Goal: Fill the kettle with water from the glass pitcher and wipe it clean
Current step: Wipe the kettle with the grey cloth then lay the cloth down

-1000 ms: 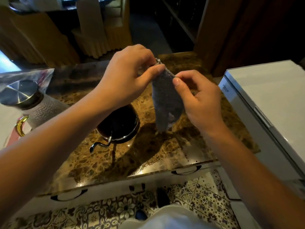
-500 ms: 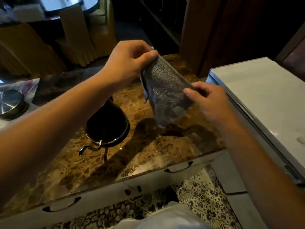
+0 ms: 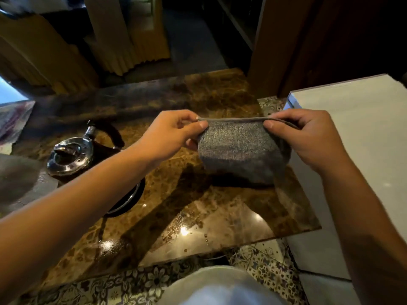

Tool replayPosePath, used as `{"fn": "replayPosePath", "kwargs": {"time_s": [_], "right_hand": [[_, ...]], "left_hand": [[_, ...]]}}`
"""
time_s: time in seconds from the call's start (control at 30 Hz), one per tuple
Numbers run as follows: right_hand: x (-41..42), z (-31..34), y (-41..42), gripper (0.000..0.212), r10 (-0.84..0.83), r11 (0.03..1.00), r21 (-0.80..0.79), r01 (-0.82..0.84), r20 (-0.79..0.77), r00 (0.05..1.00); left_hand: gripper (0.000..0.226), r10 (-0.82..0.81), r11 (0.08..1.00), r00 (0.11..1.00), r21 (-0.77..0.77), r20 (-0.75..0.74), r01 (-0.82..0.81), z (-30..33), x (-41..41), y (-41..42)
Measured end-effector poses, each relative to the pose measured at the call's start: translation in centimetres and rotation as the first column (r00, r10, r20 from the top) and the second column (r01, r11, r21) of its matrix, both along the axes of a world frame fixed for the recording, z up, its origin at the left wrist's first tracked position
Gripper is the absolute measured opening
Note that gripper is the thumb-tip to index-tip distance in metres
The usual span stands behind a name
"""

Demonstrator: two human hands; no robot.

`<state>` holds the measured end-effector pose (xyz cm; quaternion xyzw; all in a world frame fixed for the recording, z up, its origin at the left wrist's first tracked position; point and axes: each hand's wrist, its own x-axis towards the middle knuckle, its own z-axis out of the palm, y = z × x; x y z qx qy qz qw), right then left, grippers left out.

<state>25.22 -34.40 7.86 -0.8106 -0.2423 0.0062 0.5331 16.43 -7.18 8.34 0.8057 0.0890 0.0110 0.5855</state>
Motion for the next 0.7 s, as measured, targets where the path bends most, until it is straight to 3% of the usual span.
{"fn": "replayPosePath", "kwargs": {"time_s": [0.17,0.3,0.53,0.7], "right_hand": [[4.7,-4.3,0.7,0.007,-0.008,0.986,-0.166,-0.011,-0.114,0.993],[7.4,-7.2,1.6,0.01,-0.011,0.971,-0.238,-0.024,-0.141,0.99],[9.4,-9.6,3.2,0.021,-0.063,0.926,-0.372,0.068,0.026,0.998],[8.0,-10.8,2.9,0.041,-0.039,0.866,-0.486,0.122,0.177,0.983]], "left_hand": [[0.018,0.047,0.988,0.989,0.156,-0.141,-0.024,-3.3,4.1,-0.8],[0.013,0.074,0.951,0.984,0.308,-0.16,-0.021,-6.0,6.7,-0.7],[0.009,0.167,0.783,0.985,0.612,-0.032,-0.113,-8.5,8.8,-0.5],[0.026,0.132,0.63,0.987,0.762,0.09,-0.153,-9.8,7.8,-1.2]]}}
